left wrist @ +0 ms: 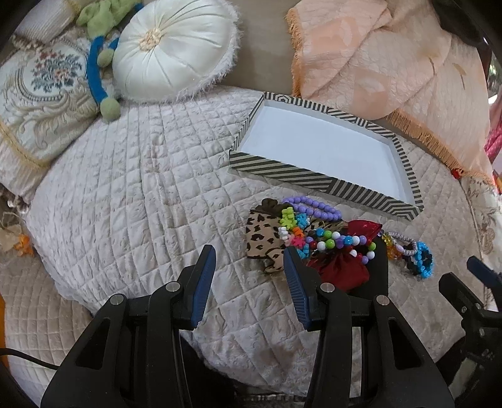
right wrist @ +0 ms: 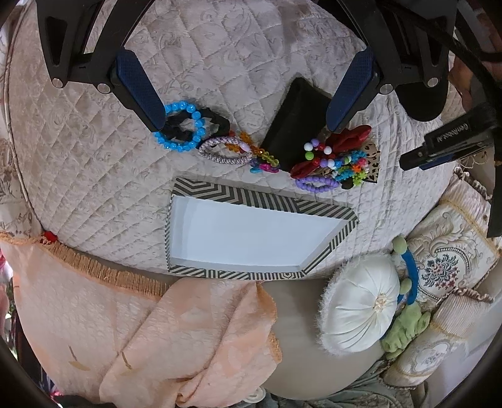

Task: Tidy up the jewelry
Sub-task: 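Move both tools toward the jewelry pile beside the striped tray, then grasp green-blue beaded charm with left tool while right tool grasps grey braided bracelet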

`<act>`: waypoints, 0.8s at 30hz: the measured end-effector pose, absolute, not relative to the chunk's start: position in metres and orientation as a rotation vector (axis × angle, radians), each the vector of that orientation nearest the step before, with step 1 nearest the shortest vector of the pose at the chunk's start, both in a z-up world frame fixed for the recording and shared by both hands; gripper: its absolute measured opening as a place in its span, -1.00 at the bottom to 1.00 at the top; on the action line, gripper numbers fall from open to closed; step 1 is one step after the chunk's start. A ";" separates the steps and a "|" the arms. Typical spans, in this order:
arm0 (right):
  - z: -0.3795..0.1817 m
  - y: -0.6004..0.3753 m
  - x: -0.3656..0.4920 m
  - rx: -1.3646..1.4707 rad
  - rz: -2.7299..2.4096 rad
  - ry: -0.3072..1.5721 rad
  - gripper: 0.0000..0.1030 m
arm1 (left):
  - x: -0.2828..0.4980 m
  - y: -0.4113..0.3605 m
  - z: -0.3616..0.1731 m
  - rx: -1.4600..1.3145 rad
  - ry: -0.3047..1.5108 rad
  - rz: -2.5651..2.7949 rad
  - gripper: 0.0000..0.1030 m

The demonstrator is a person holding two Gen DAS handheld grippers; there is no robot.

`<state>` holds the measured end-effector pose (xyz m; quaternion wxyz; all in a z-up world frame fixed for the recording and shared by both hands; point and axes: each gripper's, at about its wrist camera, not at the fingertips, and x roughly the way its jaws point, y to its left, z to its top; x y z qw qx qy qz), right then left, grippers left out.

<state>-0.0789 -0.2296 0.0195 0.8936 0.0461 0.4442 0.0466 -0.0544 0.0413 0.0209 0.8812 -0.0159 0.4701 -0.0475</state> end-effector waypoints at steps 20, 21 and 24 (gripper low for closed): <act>0.012 -0.242 -0.069 0.107 0.122 0.919 0.98 | -0.014 0.068 0.003 -0.172 1.133 -0.136 -0.14; 0.011 -0.244 -0.068 0.110 0.120 0.921 0.98 | -0.014 0.066 0.002 -0.171 1.136 -0.146 -0.14; 0.007 -0.252 -0.066 0.130 0.114 0.937 0.95 | -0.013 0.061 0.002 -0.162 1.134 -0.168 -0.14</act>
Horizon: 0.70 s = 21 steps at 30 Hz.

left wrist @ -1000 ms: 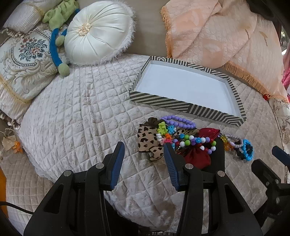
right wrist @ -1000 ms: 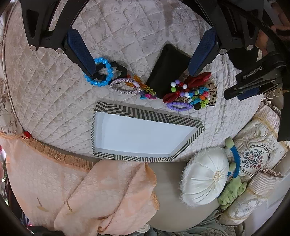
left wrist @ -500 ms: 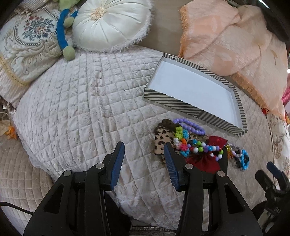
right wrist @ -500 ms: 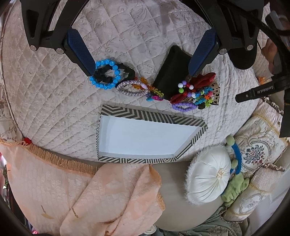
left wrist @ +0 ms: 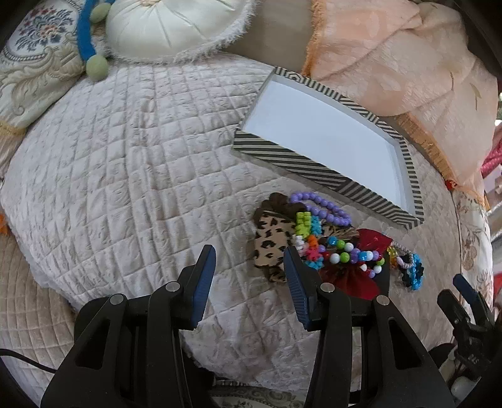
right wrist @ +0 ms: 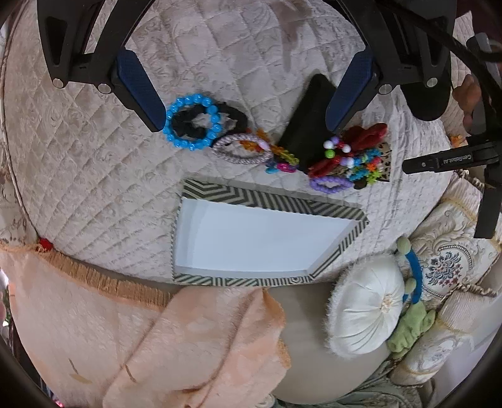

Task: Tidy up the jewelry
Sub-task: 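Grasp green-blue beaded charm with left tool while right tool grasps grey braided bracelet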

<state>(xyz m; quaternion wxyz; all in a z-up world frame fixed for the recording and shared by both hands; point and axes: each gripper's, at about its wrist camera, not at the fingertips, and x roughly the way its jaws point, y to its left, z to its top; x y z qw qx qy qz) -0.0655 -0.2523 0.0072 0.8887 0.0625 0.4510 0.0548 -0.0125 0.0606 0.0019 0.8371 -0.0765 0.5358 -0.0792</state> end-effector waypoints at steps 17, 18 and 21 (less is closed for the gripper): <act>-0.014 -0.272 -0.027 0.088 0.136 0.992 0.30 | 0.020 0.010 -0.010 -0.061 1.147 -0.234 -0.15; -0.016 -0.271 -0.021 0.072 0.144 0.998 0.28 | 0.021 0.008 -0.013 -0.056 1.151 -0.230 -0.15; -0.027 -0.264 -0.004 0.002 0.165 1.047 0.17 | 0.026 0.006 -0.020 -0.044 1.176 -0.227 -0.15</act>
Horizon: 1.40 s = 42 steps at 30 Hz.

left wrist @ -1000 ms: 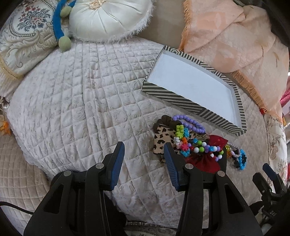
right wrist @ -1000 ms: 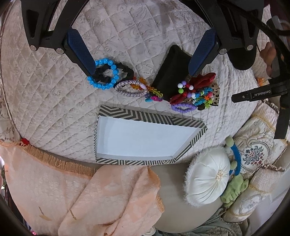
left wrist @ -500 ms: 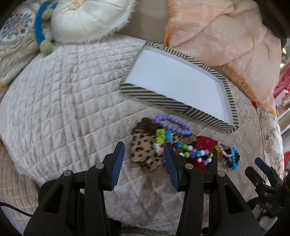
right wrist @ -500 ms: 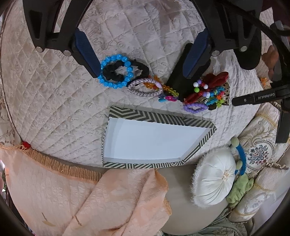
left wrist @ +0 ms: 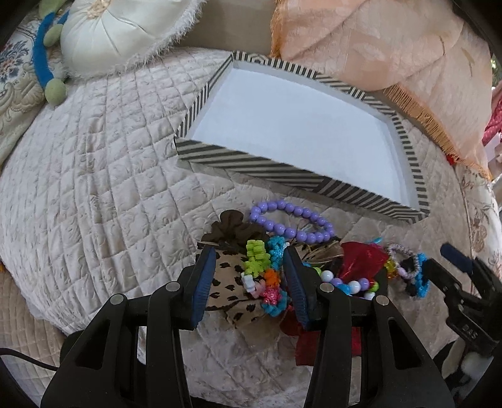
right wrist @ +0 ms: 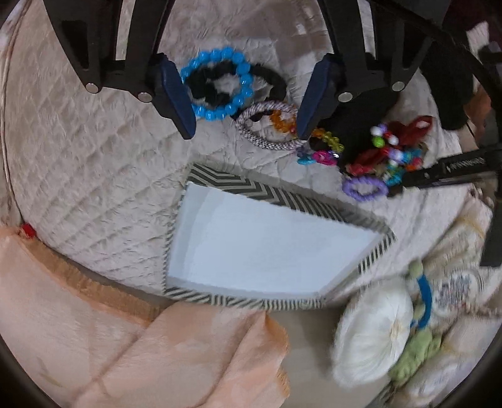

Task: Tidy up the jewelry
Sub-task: 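Grasp green-blue beaded charm with left tool while right tool grasps grey braided bracelet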

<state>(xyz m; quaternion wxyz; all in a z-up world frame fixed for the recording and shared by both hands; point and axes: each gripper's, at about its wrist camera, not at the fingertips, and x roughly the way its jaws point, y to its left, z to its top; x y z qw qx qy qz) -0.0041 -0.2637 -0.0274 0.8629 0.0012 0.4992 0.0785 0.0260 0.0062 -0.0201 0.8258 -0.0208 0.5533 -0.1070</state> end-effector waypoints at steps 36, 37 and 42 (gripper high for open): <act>-0.016 -0.267 -0.029 0.113 0.288 1.008 -0.82 | 0.012 0.068 0.009 -0.188 1.163 -0.241 -0.75; -0.015 -0.267 -0.028 0.117 0.288 1.006 -0.82 | 0.014 0.071 0.006 -0.195 1.177 -0.228 -0.75; -0.015 -0.266 -0.029 0.132 0.291 1.008 -0.82 | 0.014 0.082 0.003 -0.221 1.188 -0.200 -0.61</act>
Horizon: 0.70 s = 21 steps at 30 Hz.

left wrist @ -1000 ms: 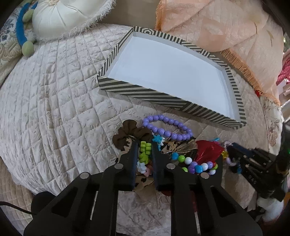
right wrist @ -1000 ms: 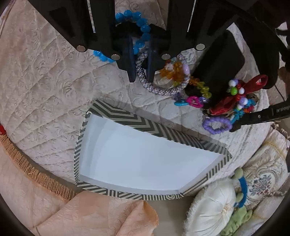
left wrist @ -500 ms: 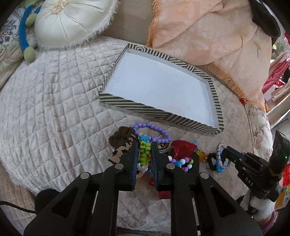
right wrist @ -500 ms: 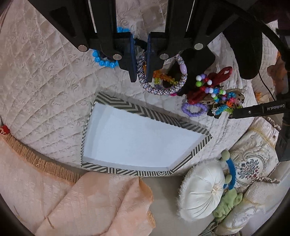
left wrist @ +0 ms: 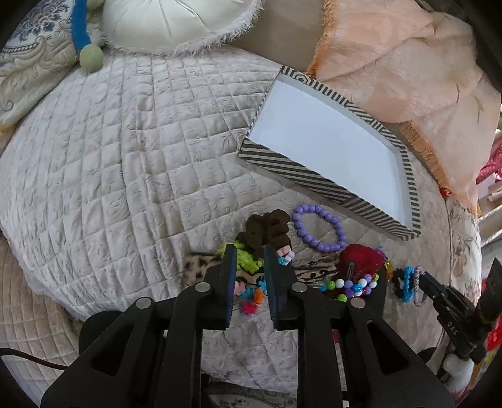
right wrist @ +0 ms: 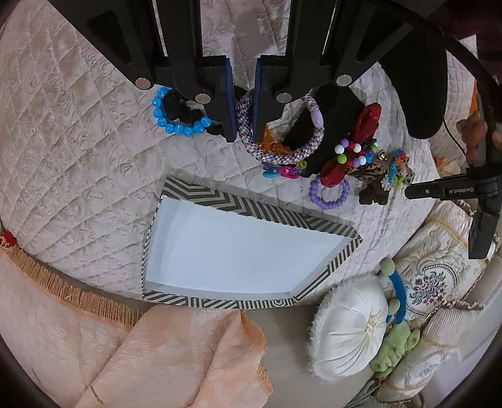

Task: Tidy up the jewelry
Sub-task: 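Grasp green-blue beaded charm with left tool while right tool grasps grey braided bracelet, then carry both items into the striped tray and open both tools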

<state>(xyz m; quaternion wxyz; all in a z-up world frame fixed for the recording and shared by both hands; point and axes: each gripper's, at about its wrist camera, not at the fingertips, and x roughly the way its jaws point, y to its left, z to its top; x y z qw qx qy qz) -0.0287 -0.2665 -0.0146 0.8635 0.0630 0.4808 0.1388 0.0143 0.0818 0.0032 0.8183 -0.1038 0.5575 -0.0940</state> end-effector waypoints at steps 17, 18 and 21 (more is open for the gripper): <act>-0.010 -0.263 -0.030 0.157 0.316 0.999 -0.82 | 0.018 0.042 -0.028 -0.027 1.250 -0.245 -0.77; -0.008 -0.264 -0.031 0.157 0.316 0.995 -0.82 | 0.018 0.044 -0.025 -0.041 1.242 -0.258 -0.77; -0.002 -0.264 -0.034 0.150 0.317 0.977 -0.82 | 0.012 0.051 -0.009 -0.054 1.201 -0.273 -0.77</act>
